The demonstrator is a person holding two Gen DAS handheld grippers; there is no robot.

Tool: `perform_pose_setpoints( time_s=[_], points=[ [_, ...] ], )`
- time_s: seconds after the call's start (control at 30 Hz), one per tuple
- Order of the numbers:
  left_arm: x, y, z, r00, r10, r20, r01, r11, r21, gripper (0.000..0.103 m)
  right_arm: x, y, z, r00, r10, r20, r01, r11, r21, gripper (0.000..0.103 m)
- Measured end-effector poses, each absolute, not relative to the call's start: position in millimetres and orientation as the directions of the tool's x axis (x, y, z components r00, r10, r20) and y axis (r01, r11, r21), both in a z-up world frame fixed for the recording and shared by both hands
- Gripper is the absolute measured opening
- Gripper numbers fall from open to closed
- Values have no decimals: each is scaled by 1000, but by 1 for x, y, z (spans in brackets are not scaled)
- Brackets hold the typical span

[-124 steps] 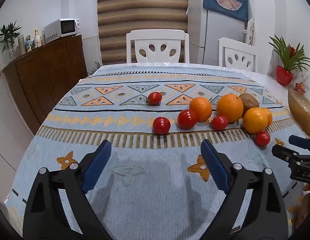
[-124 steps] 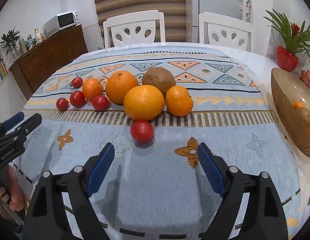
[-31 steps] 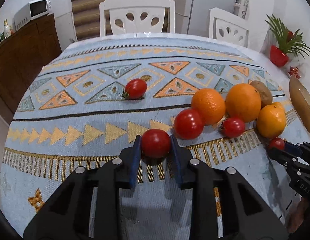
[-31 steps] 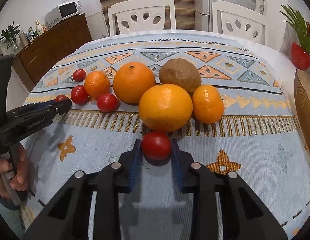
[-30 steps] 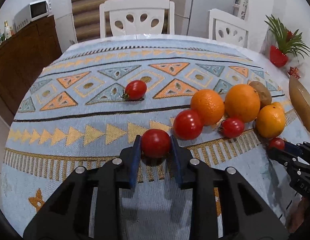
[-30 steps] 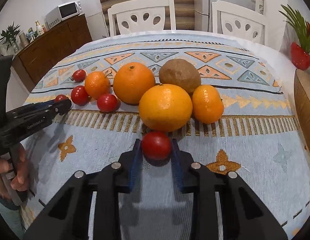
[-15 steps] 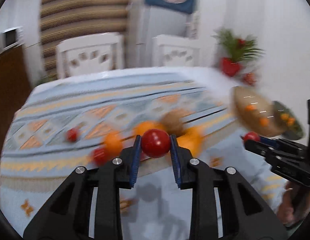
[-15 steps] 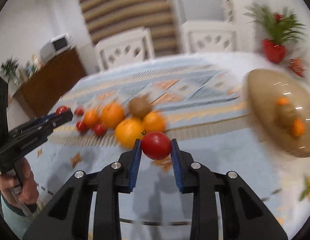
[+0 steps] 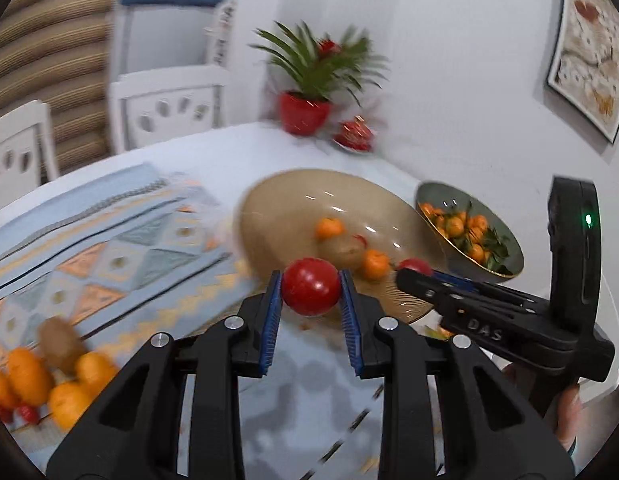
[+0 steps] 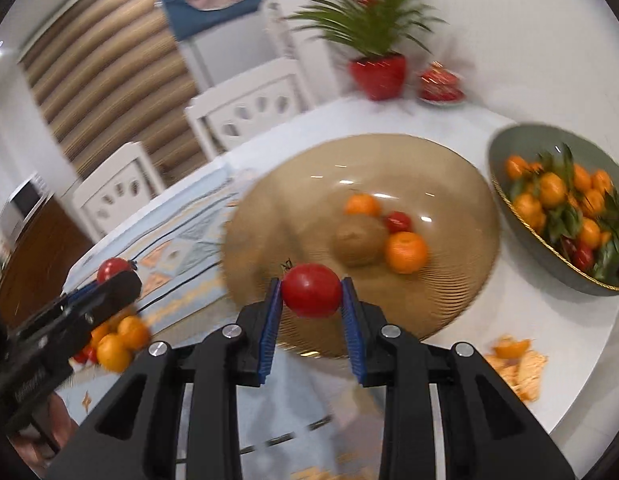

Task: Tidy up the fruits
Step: 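Carry both tomatoes to the amber glass bowl and open both tools, then move both open tools back to the row of fruit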

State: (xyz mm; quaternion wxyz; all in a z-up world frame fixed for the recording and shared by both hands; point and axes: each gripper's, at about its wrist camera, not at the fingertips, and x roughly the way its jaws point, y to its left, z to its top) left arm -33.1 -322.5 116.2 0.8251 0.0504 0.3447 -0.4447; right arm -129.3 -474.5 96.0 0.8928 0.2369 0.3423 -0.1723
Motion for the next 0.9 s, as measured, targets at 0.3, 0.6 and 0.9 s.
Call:
perform_pose_setpoints(
  time_s=[0.3,0.6,0.9],
  points=[
    [-26,-379,82,290,-662,-691,809,555,-192,27,-120,-504,78,676,-127,-726,503,800,328,29],
    [-17,-389,70,289,-628,-723,803,570,-173,27,-115,-510,74,666,-130,-734,516,791,329,29],
    [-9,-368,79,279,-655,-702,774,586,-240,47,-120,-505,89,688,-155,-709,515,793,326,32]
  ],
)
